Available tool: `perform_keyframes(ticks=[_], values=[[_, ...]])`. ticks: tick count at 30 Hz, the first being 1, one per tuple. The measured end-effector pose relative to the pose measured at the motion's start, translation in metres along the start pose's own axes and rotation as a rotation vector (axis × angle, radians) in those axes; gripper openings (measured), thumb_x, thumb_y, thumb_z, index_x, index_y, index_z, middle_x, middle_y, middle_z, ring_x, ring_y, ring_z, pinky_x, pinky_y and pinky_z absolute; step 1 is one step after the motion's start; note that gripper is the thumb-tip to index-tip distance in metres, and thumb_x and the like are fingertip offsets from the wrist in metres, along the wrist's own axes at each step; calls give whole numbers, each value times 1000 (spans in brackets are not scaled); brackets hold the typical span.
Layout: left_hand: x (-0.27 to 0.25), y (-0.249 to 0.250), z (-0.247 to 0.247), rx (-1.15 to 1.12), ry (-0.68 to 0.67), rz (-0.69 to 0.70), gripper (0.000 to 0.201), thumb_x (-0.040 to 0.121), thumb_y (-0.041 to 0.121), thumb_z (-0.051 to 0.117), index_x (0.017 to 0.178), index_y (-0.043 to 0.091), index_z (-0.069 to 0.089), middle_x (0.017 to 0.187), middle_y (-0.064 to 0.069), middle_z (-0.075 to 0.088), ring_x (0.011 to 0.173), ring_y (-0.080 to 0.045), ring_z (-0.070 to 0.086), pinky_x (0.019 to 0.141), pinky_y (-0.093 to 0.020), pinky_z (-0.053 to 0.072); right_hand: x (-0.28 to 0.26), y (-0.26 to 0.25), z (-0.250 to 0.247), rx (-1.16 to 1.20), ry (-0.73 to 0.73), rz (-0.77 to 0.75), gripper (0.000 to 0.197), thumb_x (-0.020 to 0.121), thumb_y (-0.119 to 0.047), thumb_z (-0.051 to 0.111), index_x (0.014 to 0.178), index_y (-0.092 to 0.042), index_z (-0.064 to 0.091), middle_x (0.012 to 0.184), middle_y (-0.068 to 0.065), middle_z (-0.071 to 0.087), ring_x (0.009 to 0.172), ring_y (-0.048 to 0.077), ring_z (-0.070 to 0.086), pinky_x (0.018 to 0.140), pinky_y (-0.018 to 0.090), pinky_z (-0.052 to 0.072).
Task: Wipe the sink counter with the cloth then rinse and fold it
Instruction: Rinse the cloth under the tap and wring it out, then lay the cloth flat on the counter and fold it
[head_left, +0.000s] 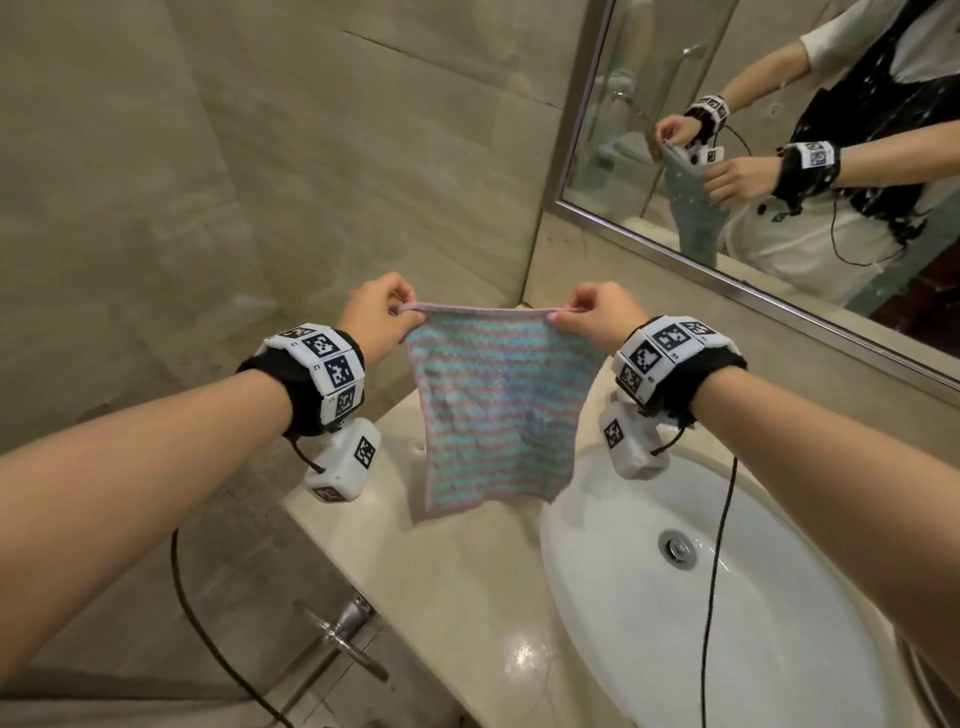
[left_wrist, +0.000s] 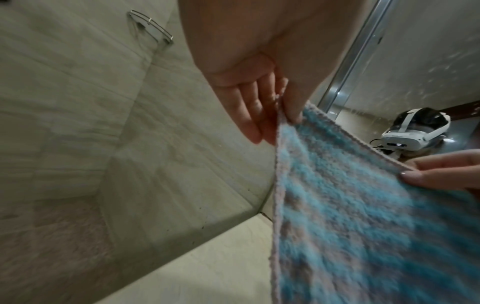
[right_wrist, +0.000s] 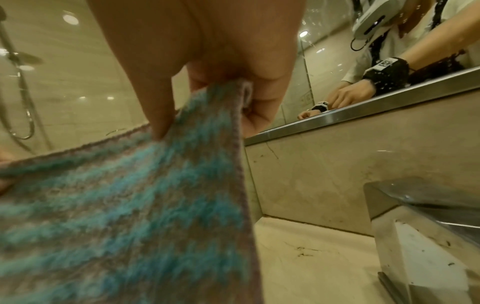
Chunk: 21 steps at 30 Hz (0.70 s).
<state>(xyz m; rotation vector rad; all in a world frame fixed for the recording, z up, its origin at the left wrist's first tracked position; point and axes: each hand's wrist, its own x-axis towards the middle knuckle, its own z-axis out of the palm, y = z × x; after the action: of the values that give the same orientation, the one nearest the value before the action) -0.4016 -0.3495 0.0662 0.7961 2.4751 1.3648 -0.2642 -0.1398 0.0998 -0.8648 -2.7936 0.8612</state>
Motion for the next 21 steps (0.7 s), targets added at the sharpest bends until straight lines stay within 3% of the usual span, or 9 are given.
perform_keyframes(ticks=[2, 5, 7, 9, 12, 15, 17, 19, 21], values=[[6, -1, -5, -13, 71, 4, 34, 78, 5, 68, 61, 26, 47, 70, -8, 59, 72, -23, 56, 78, -49, 55, 2, -4, -4, 31, 88, -22, 7, 86, -21, 62, 88, -15, 62, 86, 3, 56, 84, 15, 49, 68, 21, 32], [17, 3, -14, -38, 136, 41, 35, 74, 6, 73, 60, 28, 49, 62, 6, 55, 67, -21, 54, 74, -36, 53, 4, -8, -9, 86, 212, -92, 17, 87, -14, 59, 99, -4, 66, 86, 2, 56, 85, 13, 48, 71, 18, 31], [17, 5, -16, -45, 125, 83, 33, 75, 6, 73, 62, 26, 50, 63, 5, 55, 60, -14, 51, 67, -26, 48, 2, -5, -8, 106, 241, -103, 18, 87, -14, 59, 100, -3, 67, 85, 4, 57, 83, 14, 49, 71, 19, 33], [12, 2, -14, 2, 84, 97, 21, 76, 7, 73, 70, 18, 56, 69, -4, 59, 63, -12, 53, 68, -24, 45, 0, 2, -2, 66, 204, -92, 19, 88, -15, 59, 100, -3, 68, 85, 8, 58, 82, 15, 48, 67, 21, 35], [-2, -19, -7, 167, -80, 39, 12, 76, 11, 74, 85, 8, 66, 82, -12, 66, 77, -18, 58, 78, -26, 45, -7, 16, 16, -61, -23, -52, 19, 88, -17, 60, 101, -6, 69, 85, 8, 58, 81, 16, 48, 55, 21, 34], [-21, -49, 1, 354, -250, 17, 13, 77, 15, 73, 87, 8, 68, 87, -11, 70, 82, -19, 63, 84, -28, 49, -16, 33, 43, -232, -242, -25, 21, 85, -18, 64, 102, -8, 71, 97, 13, 69, 82, 17, 52, 65, 22, 38], [-35, -68, 8, 430, -447, -26, 9, 77, 15, 73, 83, 11, 68, 75, -2, 68, 74, -12, 62, 74, -22, 48, -24, 43, 61, -308, -397, -19, 22, 83, -17, 66, 101, -7, 72, 95, 12, 69, 80, 15, 53, 62, 21, 39], [-48, -85, 15, 414, -747, -103, 13, 78, 11, 72, 71, 16, 62, 55, 11, 65, 53, 4, 58, 62, -16, 43, -32, 50, 79, -325, -619, 4, 23, 81, -15, 68, 101, -5, 72, 82, 6, 65, 69, 11, 51, 53, 13, 39], [-57, -100, 25, 381, -933, -188, 24, 80, 6, 69, 66, 20, 56, 43, 16, 63, 42, 11, 54, 64, -20, 43, -39, 56, 95, -330, -791, 34, 21, 81, -15, 69, 100, -6, 72, 69, -3, 59, 58, 6, 48, 42, 5, 35]])
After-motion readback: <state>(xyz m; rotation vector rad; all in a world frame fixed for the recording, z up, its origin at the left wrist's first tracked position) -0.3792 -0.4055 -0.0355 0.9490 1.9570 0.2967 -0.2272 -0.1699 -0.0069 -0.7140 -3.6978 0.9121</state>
